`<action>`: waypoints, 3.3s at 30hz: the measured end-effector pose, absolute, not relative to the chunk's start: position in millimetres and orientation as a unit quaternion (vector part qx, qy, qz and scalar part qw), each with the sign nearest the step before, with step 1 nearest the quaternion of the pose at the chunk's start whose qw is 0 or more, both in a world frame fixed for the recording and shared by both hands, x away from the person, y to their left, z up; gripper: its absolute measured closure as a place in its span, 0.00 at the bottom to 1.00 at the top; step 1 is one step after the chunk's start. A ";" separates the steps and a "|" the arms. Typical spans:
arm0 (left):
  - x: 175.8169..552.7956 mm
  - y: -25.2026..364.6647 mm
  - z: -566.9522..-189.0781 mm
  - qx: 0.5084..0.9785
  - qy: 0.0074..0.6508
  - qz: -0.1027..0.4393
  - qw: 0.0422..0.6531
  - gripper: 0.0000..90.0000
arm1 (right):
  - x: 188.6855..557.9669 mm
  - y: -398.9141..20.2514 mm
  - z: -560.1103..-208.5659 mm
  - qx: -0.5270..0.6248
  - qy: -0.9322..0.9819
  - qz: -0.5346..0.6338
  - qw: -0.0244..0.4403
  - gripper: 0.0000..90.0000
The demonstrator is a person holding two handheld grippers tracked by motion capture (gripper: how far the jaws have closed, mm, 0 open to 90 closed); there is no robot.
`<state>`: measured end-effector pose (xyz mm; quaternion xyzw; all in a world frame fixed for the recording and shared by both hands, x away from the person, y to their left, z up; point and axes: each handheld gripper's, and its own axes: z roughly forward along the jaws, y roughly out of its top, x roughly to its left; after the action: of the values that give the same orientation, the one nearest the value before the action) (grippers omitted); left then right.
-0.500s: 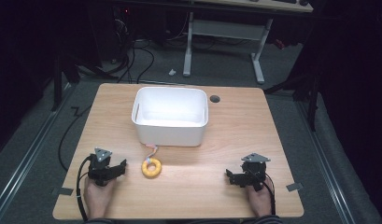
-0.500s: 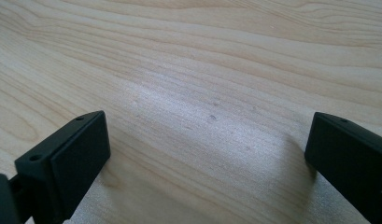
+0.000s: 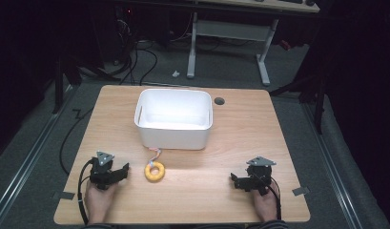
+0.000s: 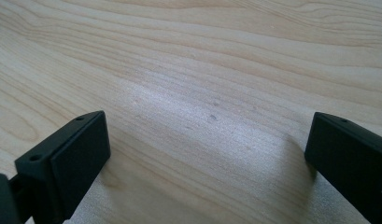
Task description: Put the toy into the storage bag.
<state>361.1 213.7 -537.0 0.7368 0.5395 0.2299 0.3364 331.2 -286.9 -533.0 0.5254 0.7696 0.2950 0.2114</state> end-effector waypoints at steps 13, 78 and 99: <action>361.9 214.7 -536.2 0.739 0.539 0.233 0.332 0.34 | 331.1 -287.0 -533.0 0.523 0.771 0.295 0.211 0.00; 357.5 157.3 -489.8 0.805 0.480 0.125 0.324 0.53 | 330.9 -286.9 -532.9 0.523 0.772 0.295 0.211 0.00; 368.6 131.6 -501.7 0.828 0.458 0.109 0.303 0.57 | 330.9 -286.9 -532.9 0.523 0.772 0.295 0.211 0.00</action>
<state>368.6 131.6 -501.7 0.8285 0.4582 0.1093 0.3028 330.9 -286.9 -532.9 0.5225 0.7718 0.2948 0.2106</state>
